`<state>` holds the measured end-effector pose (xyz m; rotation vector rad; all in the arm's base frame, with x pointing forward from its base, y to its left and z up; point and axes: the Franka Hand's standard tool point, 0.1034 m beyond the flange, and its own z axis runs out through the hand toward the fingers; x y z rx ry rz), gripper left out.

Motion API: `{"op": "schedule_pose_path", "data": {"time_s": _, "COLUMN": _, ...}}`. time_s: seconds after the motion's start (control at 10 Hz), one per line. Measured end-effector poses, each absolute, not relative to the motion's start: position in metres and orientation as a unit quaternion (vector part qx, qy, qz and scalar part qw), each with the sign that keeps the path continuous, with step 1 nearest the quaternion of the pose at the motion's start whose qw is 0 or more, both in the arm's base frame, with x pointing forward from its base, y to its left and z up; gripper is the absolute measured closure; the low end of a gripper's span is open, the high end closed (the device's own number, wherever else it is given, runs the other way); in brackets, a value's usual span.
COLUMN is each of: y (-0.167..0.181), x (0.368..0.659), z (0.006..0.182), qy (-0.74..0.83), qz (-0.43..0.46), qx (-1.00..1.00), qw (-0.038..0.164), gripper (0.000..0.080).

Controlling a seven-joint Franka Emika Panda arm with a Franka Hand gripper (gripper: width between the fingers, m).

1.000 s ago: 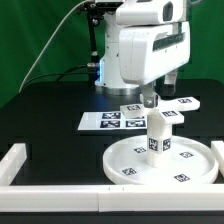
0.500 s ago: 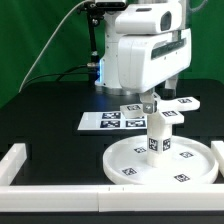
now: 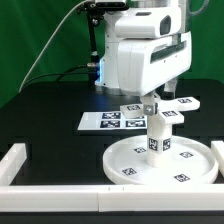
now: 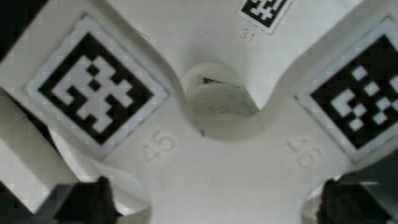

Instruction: Assemble round table

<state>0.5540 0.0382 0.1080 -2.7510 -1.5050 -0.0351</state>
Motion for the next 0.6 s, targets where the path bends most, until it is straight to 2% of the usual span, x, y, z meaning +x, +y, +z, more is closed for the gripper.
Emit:
{"op": "schedule_pose_path", "data": {"time_s": 0.1, "y": 0.0385, "x": 0.5540, "z": 0.1080, "qy": -0.464, "qz": -0.012, "qx": -0.886, "qw": 0.004, "gripper": 0.0367}}
{"op": "schedule_pose_path", "data": {"time_s": 0.4, "y": 0.0368, "x": 0.5552, "z": 0.1076, "qy": -0.360, "qz": -0.018, "qx": -0.933, "qw": 0.005, "gripper": 0.0367}}
{"op": "schedule_pose_path", "data": {"time_s": 0.6, "y": 0.0328, "x": 0.5577, "z": 0.1073, "qy": -0.240, "qz": -0.057, "qx": -0.969, "qw": 0.005, "gripper": 0.0367}}
